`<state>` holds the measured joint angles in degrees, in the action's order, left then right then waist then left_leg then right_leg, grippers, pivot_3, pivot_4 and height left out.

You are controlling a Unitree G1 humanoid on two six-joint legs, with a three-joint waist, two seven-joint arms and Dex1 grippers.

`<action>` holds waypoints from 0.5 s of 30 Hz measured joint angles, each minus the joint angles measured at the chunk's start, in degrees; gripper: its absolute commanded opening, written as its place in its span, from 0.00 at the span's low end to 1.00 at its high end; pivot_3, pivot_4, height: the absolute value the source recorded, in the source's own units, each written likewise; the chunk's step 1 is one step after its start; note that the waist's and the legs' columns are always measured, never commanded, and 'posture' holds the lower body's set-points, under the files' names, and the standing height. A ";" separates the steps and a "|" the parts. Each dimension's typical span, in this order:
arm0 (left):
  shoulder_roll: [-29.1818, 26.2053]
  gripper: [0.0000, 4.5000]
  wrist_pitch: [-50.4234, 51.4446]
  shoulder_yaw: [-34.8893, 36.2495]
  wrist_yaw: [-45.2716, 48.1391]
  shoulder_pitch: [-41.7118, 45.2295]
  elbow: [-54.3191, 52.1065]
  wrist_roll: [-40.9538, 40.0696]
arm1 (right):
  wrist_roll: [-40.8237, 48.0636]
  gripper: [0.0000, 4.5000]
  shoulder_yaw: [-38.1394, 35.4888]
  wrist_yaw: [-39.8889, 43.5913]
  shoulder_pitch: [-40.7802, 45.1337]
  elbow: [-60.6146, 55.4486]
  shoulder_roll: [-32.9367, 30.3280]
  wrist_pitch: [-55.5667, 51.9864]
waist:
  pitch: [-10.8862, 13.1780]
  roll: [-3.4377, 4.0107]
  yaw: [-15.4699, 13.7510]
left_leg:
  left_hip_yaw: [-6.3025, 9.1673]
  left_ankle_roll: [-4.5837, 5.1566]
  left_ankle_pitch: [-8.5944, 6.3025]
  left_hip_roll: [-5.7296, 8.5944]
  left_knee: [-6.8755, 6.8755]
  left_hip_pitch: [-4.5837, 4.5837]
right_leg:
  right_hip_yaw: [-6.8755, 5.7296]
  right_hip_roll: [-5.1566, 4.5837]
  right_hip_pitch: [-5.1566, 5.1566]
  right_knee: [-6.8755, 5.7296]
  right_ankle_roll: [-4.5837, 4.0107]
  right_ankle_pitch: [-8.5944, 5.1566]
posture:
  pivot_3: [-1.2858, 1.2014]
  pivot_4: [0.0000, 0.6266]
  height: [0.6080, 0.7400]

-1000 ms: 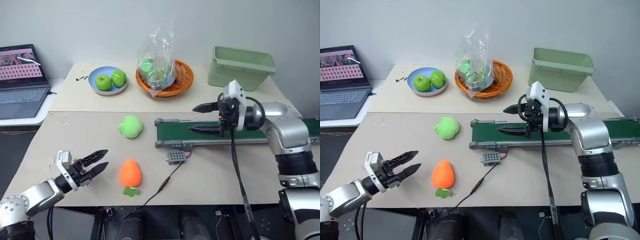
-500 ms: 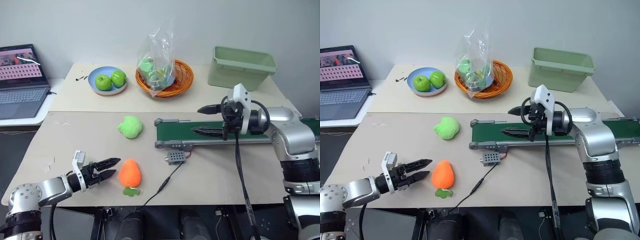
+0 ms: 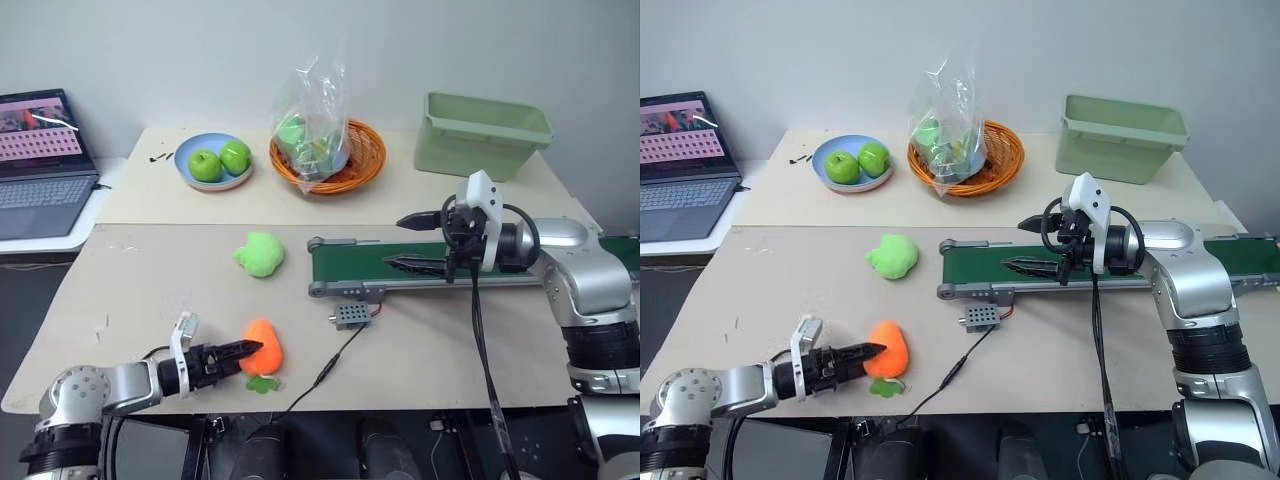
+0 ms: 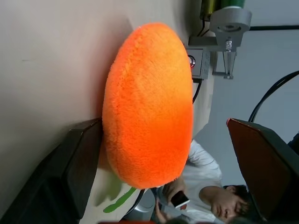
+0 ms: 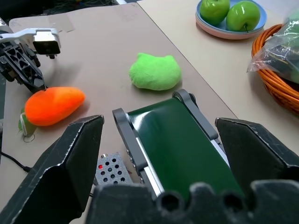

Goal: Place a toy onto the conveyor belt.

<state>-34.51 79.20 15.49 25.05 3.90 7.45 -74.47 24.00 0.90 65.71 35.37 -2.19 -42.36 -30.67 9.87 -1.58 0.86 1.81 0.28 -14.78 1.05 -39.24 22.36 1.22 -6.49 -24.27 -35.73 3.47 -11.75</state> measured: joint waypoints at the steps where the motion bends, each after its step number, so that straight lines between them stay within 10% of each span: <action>1: 0.06 0.56 0.07 -1.04 0.79 -0.52 -0.44 0.59 | 0.00 1.00 0.00 0.00 0.00 0.00 0.00 -0.01 | 0.00 0.00 -0.04 | 0.00 0.00 0.00 -0.01 0.02 0.00 | 0.00 0.00 -0.01 0.01 0.00 0.00 | 0.52 0.24 1.00; 6: 0.18 0.22 -0.67 -1.44 3.75 -0.60 -1.00 3.90 | 0.03 1.00 0.00 -0.01 0.01 0.00 0.00 -0.01 | 0.00 0.00 -0.07 | 0.00 0.00 0.00 -0.01 0.02 -0.02 | -0.01 0.01 0.00 0.01 -0.01 -0.01 | 0.52 0.24 1.00; 15: 0.09 0.22 -2.33 0.73 9.79 0.21 -3.42 5.10 | -0.06 1.00 0.01 0.08 0.37 0.23 0.01 0.00 | 0.01 -0.01 -0.07 | 0.00 0.00 0.00 -0.02 0.05 -0.02 | -0.01 0.00 -0.01 0.01 -0.01 -0.01 | 0.52 0.24 1.00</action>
<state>-34.42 76.87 16.21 34.84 4.11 4.03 -69.37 23.94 0.91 65.79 35.74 -1.95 -42.35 -30.67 9.88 -1.60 0.79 1.81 0.29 -14.78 1.03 -39.19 22.34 1.21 -6.48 -24.28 -35.72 3.45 -11.76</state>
